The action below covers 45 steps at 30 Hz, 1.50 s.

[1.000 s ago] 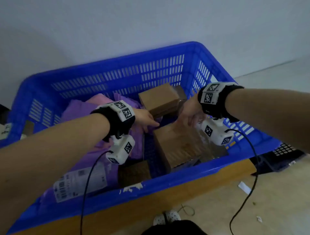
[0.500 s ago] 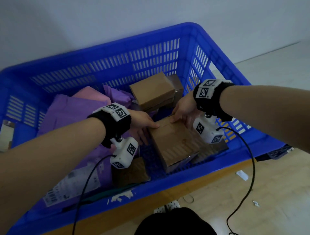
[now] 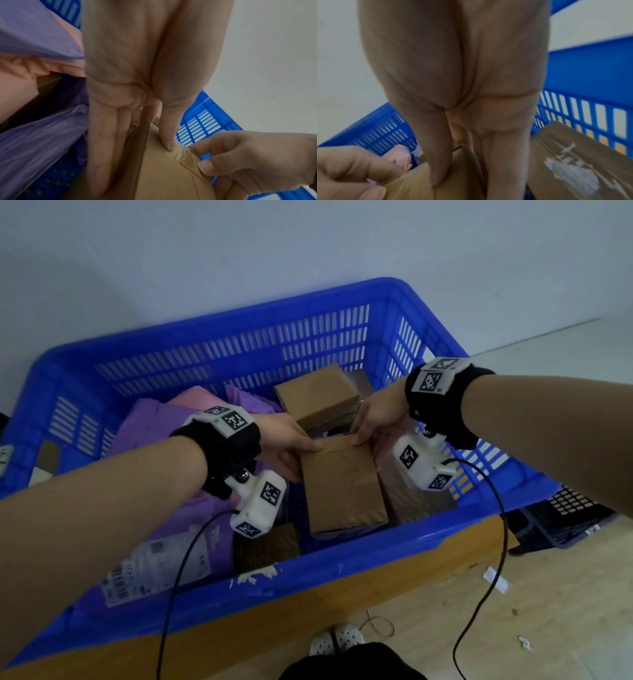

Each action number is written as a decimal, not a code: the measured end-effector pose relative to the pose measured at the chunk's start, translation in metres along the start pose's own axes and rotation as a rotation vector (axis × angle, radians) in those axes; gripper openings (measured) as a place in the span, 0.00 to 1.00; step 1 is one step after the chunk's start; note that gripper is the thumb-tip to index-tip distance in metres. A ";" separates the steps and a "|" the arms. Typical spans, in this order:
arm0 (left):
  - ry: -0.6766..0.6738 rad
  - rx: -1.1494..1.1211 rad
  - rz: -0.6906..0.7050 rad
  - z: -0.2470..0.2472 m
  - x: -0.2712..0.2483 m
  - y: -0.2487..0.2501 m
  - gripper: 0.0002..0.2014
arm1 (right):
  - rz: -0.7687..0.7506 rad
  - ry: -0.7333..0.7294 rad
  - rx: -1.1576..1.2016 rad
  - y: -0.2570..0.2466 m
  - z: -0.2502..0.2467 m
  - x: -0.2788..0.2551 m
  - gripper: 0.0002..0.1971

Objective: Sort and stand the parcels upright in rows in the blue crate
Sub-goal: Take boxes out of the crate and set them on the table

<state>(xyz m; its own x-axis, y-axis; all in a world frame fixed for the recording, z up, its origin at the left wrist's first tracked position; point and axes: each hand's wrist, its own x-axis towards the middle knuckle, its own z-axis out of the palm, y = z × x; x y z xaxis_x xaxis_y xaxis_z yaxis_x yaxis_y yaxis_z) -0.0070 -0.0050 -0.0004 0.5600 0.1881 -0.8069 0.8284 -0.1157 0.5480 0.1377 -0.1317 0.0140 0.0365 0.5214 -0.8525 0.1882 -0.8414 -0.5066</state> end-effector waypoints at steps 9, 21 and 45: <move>0.192 -0.026 0.163 -0.014 -0.077 0.017 0.14 | -0.196 0.193 0.032 -0.035 0.017 -0.070 0.18; 0.642 -0.107 0.427 -0.044 -0.171 0.026 0.23 | -0.408 0.375 -0.091 -0.097 0.047 -0.154 0.22; 1.081 0.292 0.399 -0.059 -0.185 0.001 0.58 | -0.524 0.413 0.051 -0.164 0.091 -0.139 0.24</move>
<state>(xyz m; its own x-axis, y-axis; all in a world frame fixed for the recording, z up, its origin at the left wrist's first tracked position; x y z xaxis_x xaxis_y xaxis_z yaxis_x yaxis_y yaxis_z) -0.1098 0.0174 0.1625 0.5965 0.7974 0.0908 0.6464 -0.5444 0.5345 0.0120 -0.0793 0.2043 0.3275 0.8660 -0.3779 0.2374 -0.4626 -0.8542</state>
